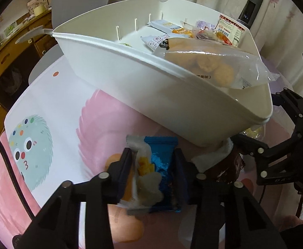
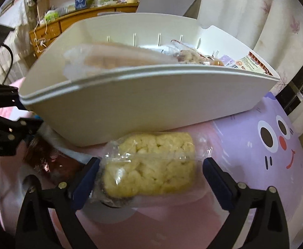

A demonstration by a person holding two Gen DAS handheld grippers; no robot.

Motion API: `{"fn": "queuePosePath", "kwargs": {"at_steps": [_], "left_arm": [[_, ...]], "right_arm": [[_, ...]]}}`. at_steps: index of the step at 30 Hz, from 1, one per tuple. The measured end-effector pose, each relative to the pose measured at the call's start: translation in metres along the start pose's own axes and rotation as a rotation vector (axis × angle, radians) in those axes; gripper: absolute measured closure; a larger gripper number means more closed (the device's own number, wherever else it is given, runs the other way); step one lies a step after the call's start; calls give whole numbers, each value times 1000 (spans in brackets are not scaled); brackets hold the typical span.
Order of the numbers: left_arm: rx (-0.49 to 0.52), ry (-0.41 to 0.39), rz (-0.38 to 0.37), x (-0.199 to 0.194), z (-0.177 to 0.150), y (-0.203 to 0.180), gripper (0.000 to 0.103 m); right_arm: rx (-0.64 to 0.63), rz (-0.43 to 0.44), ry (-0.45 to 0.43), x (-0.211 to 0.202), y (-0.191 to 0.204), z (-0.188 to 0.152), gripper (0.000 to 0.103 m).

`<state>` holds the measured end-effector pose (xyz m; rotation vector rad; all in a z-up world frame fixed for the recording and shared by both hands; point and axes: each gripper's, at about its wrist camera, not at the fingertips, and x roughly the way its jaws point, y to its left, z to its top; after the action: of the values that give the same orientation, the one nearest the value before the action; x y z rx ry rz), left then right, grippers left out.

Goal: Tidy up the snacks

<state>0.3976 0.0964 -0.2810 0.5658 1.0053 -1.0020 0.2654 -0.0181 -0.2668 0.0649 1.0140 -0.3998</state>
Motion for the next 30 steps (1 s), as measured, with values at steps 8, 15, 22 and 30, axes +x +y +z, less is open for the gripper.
{"fn": "queuePosePath", "kwargs": {"at_steps": [8,15,22,30], "left_arm": [[-63,25,9,-11,-7,-2,75],[-161,35,22,-48,-17,-12,76],[-332,7,42,-97,-32,-30,76],[-486,-19,95,-142,-45,-70,76]], "right_arm": [[1,1,15,-7,0,-2,20],[57,49,118,-24,-6,-9,22],[101,132,204,-44,-19,-14,22],[28,215,167,-74,-45,-4,22]]}}
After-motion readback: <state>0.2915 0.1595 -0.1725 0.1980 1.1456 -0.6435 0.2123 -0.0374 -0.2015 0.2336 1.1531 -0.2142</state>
